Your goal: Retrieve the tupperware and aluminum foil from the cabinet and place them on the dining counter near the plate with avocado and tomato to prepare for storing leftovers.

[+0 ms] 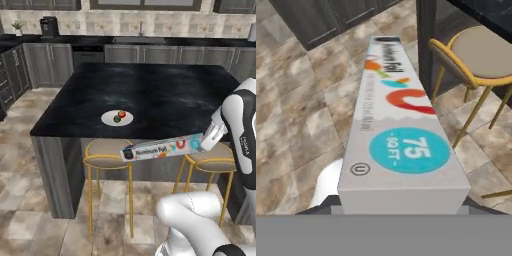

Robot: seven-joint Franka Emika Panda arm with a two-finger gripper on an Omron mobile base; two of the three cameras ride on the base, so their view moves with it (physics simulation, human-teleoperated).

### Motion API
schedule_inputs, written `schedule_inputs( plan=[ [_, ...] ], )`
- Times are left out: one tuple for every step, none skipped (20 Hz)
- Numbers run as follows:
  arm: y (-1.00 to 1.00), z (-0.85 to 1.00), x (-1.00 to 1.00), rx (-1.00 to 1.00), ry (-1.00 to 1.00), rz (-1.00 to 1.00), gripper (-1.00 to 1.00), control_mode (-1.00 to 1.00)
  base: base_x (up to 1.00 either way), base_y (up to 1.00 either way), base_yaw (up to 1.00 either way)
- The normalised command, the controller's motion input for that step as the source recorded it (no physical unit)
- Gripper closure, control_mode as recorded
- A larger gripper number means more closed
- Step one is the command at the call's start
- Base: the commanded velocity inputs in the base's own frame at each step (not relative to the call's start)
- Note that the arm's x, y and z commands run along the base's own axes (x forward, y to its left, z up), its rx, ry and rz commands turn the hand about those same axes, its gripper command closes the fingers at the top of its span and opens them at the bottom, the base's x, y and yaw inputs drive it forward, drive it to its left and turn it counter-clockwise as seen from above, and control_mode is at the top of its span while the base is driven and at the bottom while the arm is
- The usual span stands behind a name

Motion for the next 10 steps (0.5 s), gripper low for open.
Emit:
schedule_inputs(
  plan=[
    [0.00,0.00,0.00,0.00,0.00,0.00,1.00,1.00,0.89,1.00,-0.58],
    [0.00,0.00,0.00,0.00,0.00,0.00,1.00,1.00,0.89,1.00,-0.58],
    [0.00,0.00,0.00,0.00,0.00,0.00,1.00,1.00,0.88,1.00,-0.58],
    [0.00,0.00,0.00,0.00,0.00,0.00,1.00,1.00,0.89,1.00,-0.58],
    [0.00,0.00,0.00,0.00,0.00,0.00,1.00,1.00,0.89,0.99,-0.58],
    [0.00,0.00,0.00,0.00,0.00,0.00,1.00,1.00,0.87,0.96,-0.58],
    [0.00,0.00,0.00,0.00,0.00,0.00,1.00,1.00,0.87,0.91,-0.58],
    [0.00,0.00,0.00,0.00,0.00,0.00,1.00,1.00,0.86,0.87,-0.58],
    [0.00,0.00,0.00,0.00,0.00,0.00,1.00,1.00,0.85,0.86,-0.58],
    [0.00,0.00,0.00,0.00,0.00,0.00,1.00,1.00,0.84,0.84,-0.59]
  ],
)
